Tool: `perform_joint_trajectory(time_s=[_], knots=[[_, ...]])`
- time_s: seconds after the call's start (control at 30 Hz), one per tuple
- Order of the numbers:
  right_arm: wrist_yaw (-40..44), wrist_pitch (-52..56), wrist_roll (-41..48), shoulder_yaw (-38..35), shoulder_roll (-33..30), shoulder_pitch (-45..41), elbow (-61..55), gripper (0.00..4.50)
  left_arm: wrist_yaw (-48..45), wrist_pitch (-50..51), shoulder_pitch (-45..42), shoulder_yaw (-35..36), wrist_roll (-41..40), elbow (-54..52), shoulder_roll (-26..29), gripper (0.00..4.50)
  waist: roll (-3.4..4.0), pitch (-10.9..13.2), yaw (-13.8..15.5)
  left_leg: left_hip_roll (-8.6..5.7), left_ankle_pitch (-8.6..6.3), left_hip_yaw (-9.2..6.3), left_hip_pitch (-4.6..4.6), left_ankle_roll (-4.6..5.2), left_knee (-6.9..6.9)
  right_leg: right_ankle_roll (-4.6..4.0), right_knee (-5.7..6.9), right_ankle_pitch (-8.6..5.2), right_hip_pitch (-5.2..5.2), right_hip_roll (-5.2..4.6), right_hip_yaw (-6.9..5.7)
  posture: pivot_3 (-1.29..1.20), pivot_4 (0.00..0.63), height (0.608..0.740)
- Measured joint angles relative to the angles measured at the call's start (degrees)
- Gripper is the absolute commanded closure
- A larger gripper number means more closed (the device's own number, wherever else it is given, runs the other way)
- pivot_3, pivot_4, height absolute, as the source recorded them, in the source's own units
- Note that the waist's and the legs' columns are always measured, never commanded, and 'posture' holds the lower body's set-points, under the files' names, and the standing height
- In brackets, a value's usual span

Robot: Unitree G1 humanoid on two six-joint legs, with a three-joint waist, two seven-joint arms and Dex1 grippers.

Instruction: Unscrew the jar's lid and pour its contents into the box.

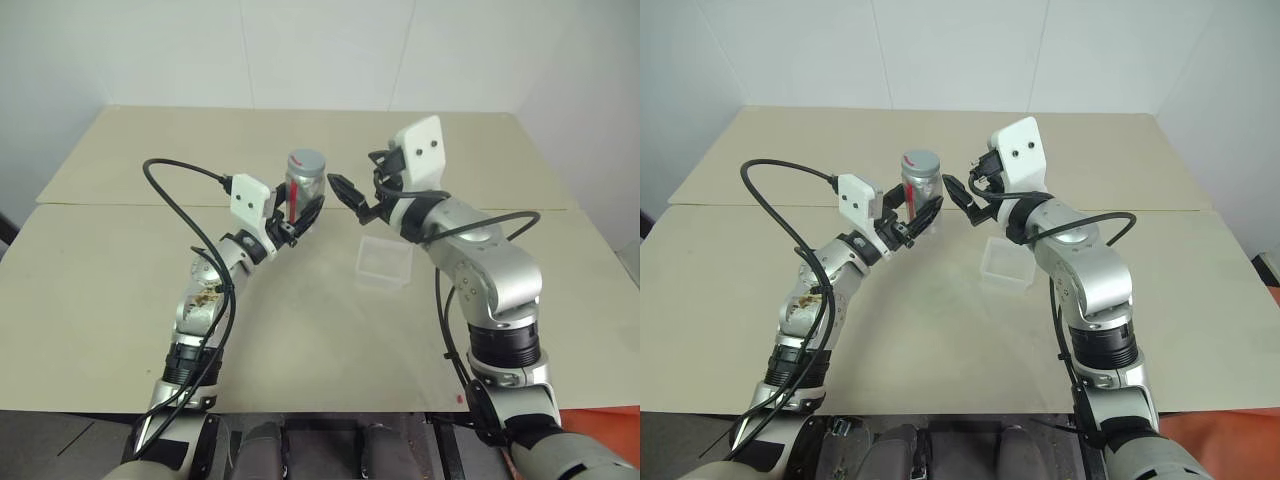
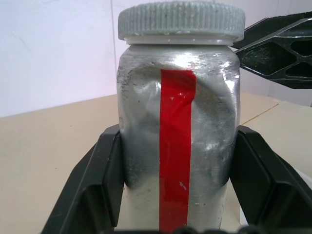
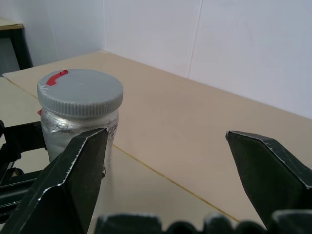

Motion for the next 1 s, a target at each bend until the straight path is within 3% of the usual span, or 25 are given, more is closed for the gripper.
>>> perform_joint_trajectory(time_s=[0.33, 1.0], knots=[[3.05, 0.63, 4.27, -1.12, -0.02, 0.21, -4.10, 0.04, 0.43, 0.00, 0.00, -0.16, 0.01, 0.01, 0.23, 1.80, 0.00, 0.00, -0.08, 0.00, 0.00, -0.06, 0.04, 0.00, 0.00, 0.00, -0.02, 0.00, -0.01, 0.00, 0.02, 0.00, 0.150, 0.740], [1.45, -2.88, -0.15, 3.27, 7.05, -6.17, 6.69, 0.04, 0.53, 0.00, 1.36, -0.49, 0.01, -1.60, -0.01, 1.80, 0.00, 0.00, -0.06, 0.00, 0.01, 0.02, 0.01, -0.02, 0.00, 0.00, 0.04, 0.00, 0.00, 0.00, 0.00, 0.00, 0.150, 0.740]])
